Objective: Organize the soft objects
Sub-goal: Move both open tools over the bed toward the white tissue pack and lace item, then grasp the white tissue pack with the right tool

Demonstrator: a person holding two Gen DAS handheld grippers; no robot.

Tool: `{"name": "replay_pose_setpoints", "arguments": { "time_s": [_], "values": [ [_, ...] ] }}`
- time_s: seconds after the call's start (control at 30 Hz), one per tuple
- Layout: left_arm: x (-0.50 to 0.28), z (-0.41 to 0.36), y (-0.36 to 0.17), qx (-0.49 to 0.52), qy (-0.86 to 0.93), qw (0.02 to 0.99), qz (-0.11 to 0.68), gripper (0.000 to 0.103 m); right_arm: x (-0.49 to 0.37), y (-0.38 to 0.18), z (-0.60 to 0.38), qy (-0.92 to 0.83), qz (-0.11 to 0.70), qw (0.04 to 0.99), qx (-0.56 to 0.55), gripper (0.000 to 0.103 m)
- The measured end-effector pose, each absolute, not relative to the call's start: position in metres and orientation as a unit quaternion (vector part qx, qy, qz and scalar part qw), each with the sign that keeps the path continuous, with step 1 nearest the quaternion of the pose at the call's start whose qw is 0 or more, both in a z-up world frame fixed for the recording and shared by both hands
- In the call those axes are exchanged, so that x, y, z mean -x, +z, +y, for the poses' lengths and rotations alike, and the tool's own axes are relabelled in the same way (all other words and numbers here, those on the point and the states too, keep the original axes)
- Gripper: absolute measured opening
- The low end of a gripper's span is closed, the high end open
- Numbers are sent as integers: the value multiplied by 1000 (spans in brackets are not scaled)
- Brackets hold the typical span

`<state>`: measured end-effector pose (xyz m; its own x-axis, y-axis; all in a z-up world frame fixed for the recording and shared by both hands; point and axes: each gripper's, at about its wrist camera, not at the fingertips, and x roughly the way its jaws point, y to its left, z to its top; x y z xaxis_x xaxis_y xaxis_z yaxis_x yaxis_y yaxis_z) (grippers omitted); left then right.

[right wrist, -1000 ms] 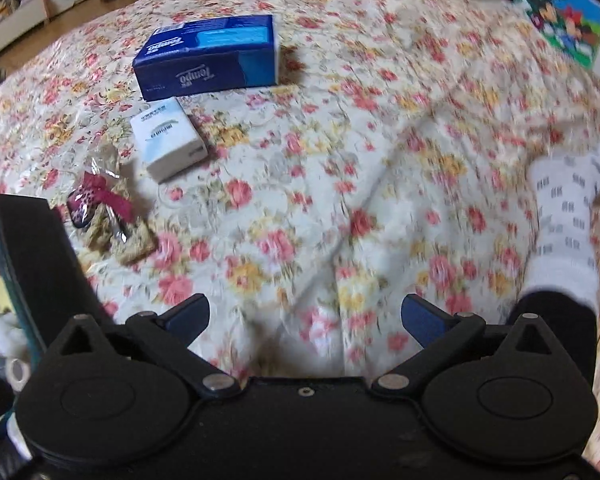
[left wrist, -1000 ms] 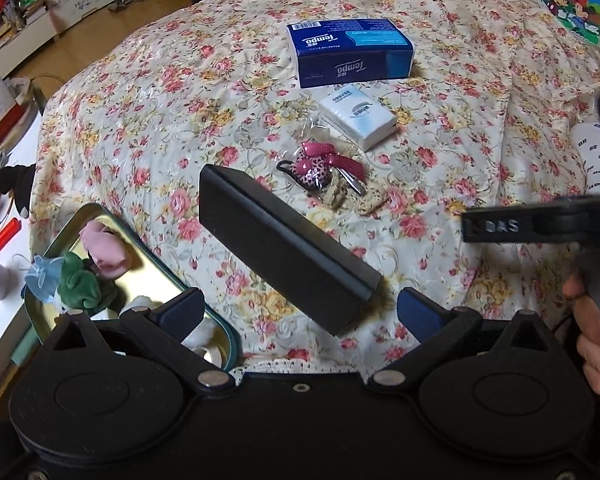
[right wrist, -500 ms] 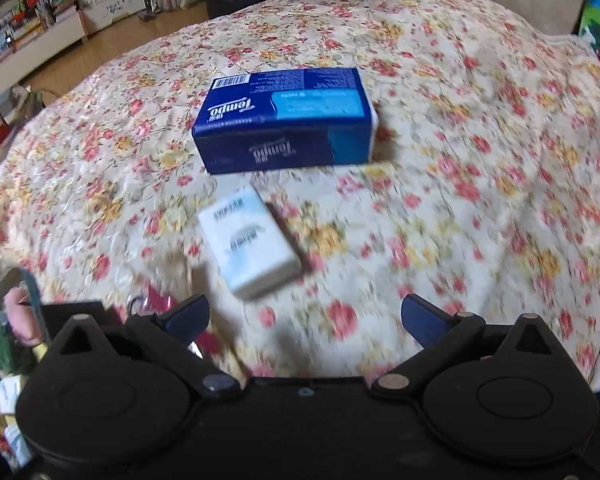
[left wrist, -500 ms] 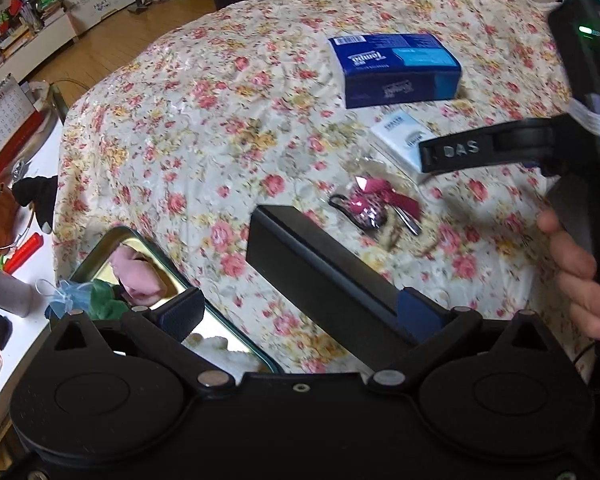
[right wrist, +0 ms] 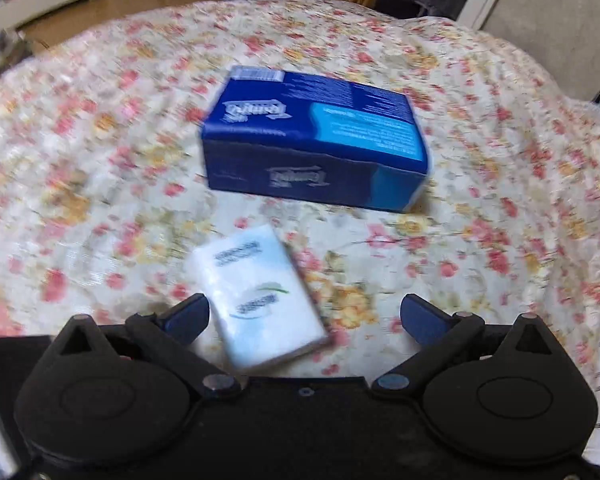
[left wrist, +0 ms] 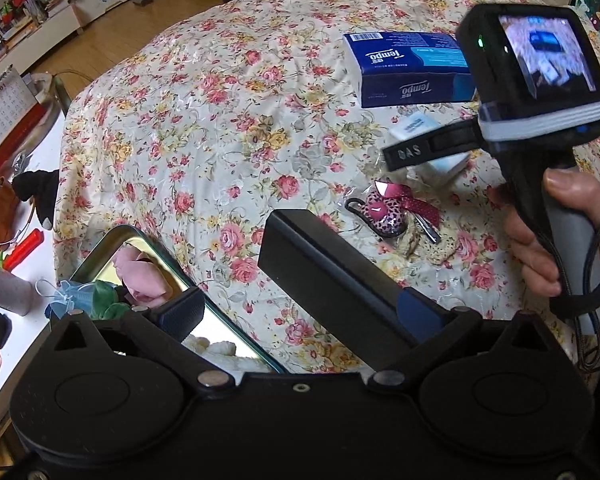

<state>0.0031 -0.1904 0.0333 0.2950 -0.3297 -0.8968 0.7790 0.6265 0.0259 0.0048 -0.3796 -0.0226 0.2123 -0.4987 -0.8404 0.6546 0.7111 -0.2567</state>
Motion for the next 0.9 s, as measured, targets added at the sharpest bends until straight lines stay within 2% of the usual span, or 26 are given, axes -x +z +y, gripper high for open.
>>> {"name": "replay_pose_setpoints", "arguments": {
  "time_s": [0.2, 0.43, 0.6, 0.77, 0.9],
  "values": [
    [0, -195, 34, -240, -365, 768, 469, 99, 15, -30, -399, -414, 518, 745, -77, 99],
    [6, -202, 35, -246, -372, 765, 464, 99, 56, -29, -437, -430, 506, 728, -169, 97],
    [4, -199, 37, -242, -372, 768, 462, 99, 69, -7, -448, -410, 463, 746, -246, 98],
    [0, -193, 37, -237, -370, 770, 462, 99, 54, 1, -455, -390, 448, 735, -329, 100],
    [-3, -187, 36, -236, -369, 772, 461, 99, 24, -4, -449, -395, 460, 727, -321, 100]
  ]
}}
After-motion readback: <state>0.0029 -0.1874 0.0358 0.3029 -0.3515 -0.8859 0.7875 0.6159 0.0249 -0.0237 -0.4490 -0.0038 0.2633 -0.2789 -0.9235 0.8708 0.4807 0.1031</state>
